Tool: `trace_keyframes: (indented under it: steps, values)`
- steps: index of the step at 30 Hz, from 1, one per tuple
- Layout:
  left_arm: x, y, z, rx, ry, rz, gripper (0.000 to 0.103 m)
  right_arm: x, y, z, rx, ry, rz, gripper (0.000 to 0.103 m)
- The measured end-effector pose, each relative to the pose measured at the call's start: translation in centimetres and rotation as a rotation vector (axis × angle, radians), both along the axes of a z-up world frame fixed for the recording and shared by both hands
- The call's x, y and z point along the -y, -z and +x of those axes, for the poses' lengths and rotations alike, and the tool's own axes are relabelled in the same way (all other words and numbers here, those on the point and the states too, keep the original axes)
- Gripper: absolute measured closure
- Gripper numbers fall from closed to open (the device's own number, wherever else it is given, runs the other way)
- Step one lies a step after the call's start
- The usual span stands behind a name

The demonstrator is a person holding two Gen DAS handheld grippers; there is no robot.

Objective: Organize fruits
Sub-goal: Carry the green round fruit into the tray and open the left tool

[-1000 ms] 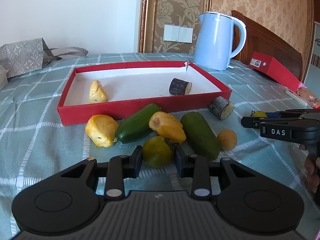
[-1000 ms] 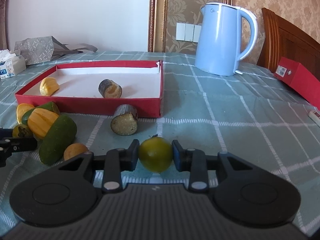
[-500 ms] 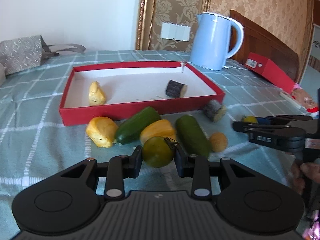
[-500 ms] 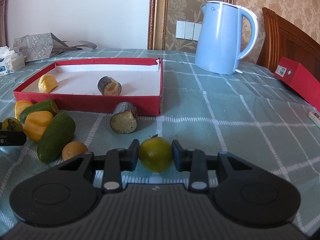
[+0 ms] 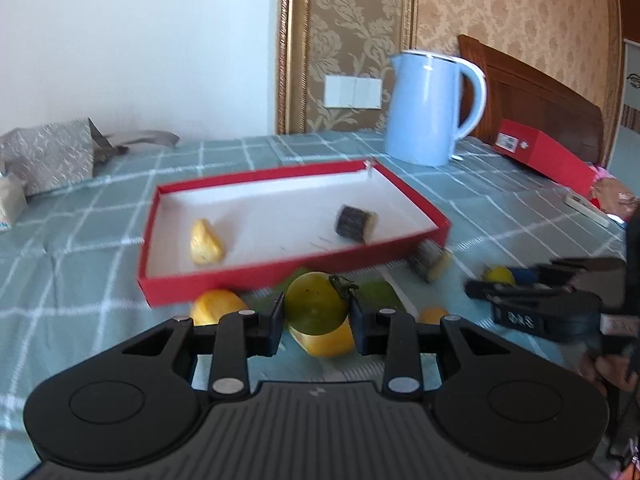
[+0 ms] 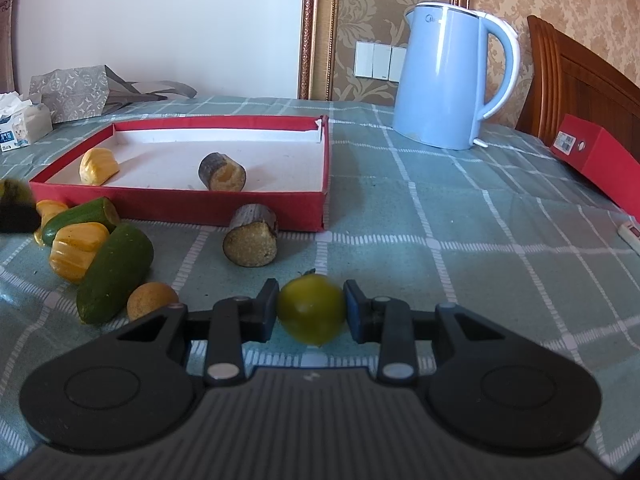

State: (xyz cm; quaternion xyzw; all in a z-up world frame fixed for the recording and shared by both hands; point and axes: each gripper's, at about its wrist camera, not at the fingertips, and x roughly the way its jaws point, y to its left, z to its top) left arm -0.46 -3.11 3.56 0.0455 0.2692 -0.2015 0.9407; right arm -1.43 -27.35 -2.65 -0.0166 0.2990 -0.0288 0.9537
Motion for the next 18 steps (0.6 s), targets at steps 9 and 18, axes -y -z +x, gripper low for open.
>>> trace_keyframes:
  steps: [9,18]
  values:
    - [0.7,-1.9,8.3,0.028,-0.06,0.019,0.071,0.1,0.1,0.2,-0.014,0.001,0.007,0.071]
    - [2.1,1.2,14.3,-0.082,-0.101,0.066,0.071,0.1,0.1,0.3,-0.017,-0.002,0.009,0.071]
